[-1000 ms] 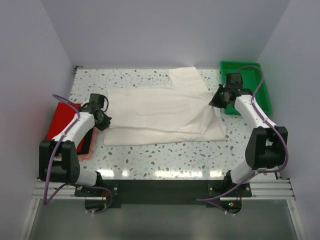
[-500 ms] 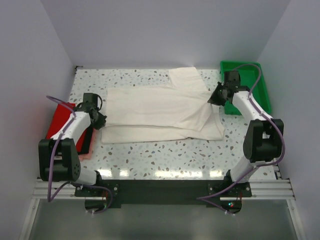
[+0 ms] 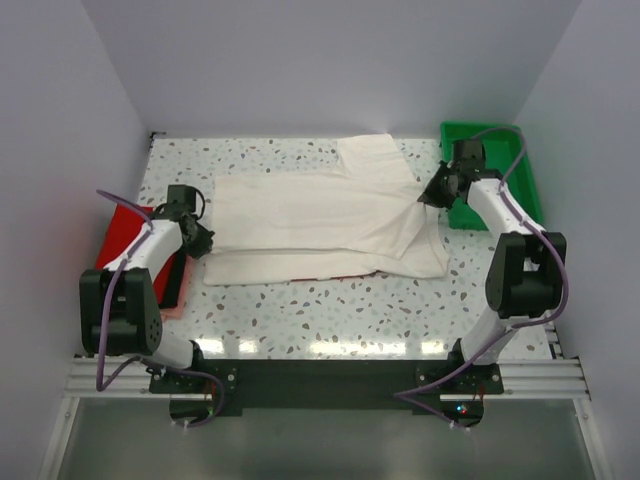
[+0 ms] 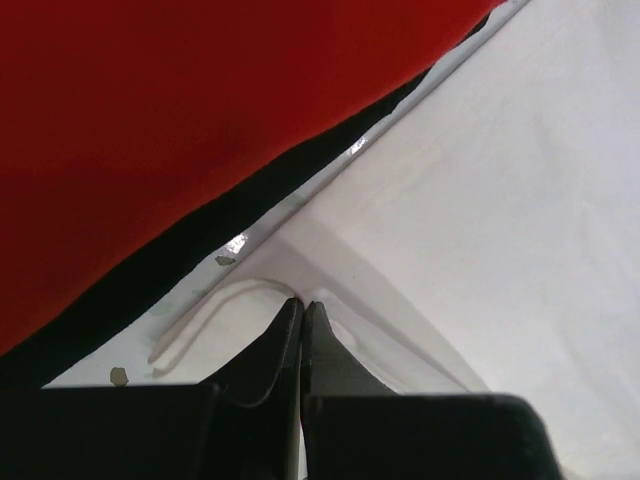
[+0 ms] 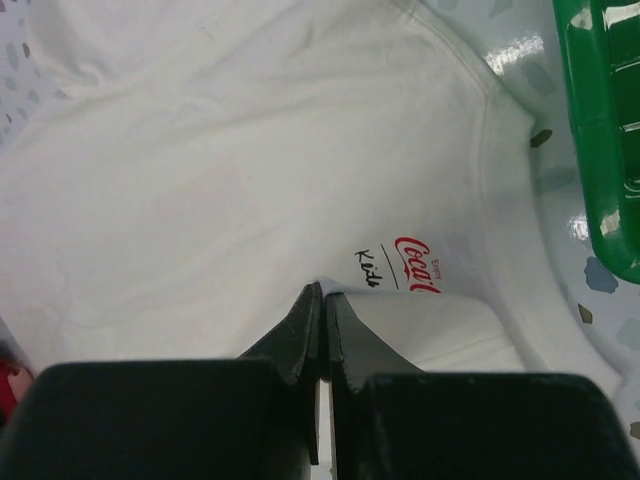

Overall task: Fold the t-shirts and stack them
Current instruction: Fold the tshirt

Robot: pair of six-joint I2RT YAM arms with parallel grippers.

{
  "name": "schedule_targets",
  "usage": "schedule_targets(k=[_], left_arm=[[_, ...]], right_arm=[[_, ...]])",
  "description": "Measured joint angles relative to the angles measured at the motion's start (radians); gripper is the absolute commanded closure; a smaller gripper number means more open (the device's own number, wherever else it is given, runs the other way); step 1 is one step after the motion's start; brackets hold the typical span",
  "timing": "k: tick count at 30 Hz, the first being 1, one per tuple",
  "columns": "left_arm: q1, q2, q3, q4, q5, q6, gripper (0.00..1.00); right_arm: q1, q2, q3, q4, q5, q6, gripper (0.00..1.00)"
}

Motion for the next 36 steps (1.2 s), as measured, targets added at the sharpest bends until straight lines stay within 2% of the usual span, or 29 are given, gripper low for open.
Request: schedule_targets(k=[9, 12, 14, 15, 16, 17, 18, 19, 20, 21, 22, 26, 32, 36], left_arm=[[0.006, 0.039, 0.022, 0.017, 0.001, 0.001, 1.00], [0.008, 0.046, 0.024, 0.023, 0.006, 0.001, 1.00], [0.011, 0.046, 0.025, 0.029, 0.014, 0.002, 0.96], [0.013, 0.046, 0.025, 0.035, 0.019, 0.003, 0.91], [0.015, 0.046, 0.026, 0.042, 0.025, 0.006, 0.85], [0.017, 0.046, 0.027, 0.045, 0.030, 0.011, 0.75], [0.019, 0.046, 0.029, 0.049, 0.037, 0.019, 0.57], [0.021, 0.046, 0.033, 0.050, 0.047, 0.028, 0.48], [0.022, 0.046, 0.038, 0.054, 0.055, 0.035, 0.40], [0.023, 0.046, 0.040, 0.058, 0.062, 0.041, 0.28], [0.023, 0.044, 0.041, 0.069, 0.069, 0.050, 0.25], [0.025, 0.018, 0.040, 0.074, 0.093, 0.058, 0.22], [0.025, -0.057, 0.020, 0.095, 0.144, 0.080, 0.22], [0.024, -0.087, -0.022, 0.103, 0.184, 0.090, 0.23]], right_arm=[[0.000, 0.074, 0.057, 0.004, -0.012, -0.001, 1.00], [0.000, 0.111, 0.080, 0.003, -0.022, -0.003, 0.90], [0.000, 0.143, 0.109, 0.002, -0.027, -0.009, 0.82], [0.000, 0.159, 0.126, 0.002, -0.030, -0.014, 0.79], [0.000, 0.176, 0.144, 0.000, -0.033, -0.019, 0.71], [0.000, 0.191, 0.164, 0.001, -0.036, -0.022, 0.66], [0.000, 0.200, 0.180, -0.001, -0.040, -0.028, 0.62], [0.000, 0.211, 0.199, -0.004, -0.044, -0.034, 0.57], [0.000, 0.215, 0.213, -0.006, -0.047, -0.040, 0.49], [0.000, 0.216, 0.224, -0.008, -0.048, -0.044, 0.46], [0.000, 0.214, 0.230, -0.010, -0.048, -0.053, 0.45], [-0.001, 0.177, 0.182, 0.003, -0.048, -0.060, 0.46], [0.017, -0.034, -0.116, 0.049, -0.035, -0.052, 0.48], [0.054, -0.114, -0.257, 0.081, -0.020, -0.037, 0.51]])
